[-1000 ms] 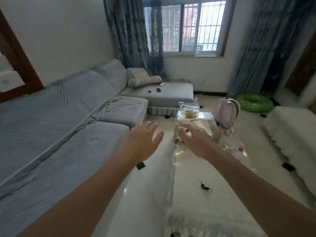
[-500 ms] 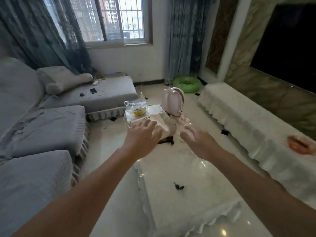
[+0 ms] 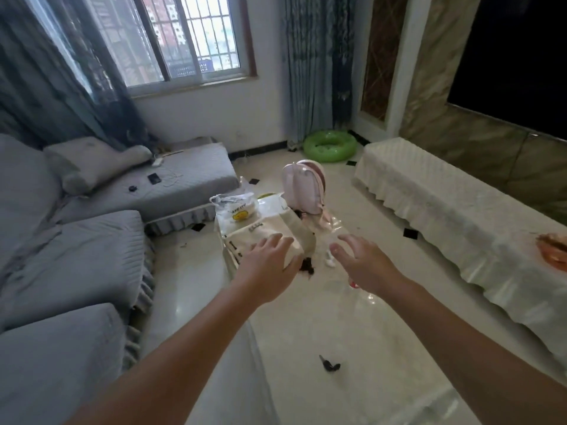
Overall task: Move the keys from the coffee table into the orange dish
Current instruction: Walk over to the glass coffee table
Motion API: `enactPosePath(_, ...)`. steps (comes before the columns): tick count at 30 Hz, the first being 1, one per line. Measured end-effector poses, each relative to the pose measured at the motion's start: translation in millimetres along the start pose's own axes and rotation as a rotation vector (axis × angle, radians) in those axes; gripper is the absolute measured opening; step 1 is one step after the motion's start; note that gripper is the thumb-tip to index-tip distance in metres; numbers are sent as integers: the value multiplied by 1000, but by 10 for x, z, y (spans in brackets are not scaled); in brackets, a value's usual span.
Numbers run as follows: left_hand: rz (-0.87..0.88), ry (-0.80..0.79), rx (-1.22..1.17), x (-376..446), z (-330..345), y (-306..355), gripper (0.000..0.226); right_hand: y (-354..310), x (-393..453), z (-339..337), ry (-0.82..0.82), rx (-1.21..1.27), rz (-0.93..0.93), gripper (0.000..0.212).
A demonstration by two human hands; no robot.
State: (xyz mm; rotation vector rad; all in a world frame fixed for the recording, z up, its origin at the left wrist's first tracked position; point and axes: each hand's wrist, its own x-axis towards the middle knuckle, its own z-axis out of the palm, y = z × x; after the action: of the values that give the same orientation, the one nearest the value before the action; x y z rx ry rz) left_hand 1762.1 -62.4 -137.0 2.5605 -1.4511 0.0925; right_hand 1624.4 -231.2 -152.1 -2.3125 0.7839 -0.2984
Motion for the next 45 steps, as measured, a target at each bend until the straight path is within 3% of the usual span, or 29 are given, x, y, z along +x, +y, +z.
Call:
enactPosePath(6,-40,32,2,427,46,-155,58,-13,530,70,-5,-16,-59,56)
enactPosePath(12,46,0,-9,982,204,-226,56,115,837,26,55,-56,1,59)
enactPosePath(26,502,-126,-164,1969,711,-636,50,-79,1040,417,269,-46,468,60)
enactPosePath(37,732,-207,-205,1872,730,-131,60,-255,480,283,460,-46,647,64)
enactPosePath(45,723,-227,-158,1446,755,-286,62,-146,161,549,449,25,640,64)
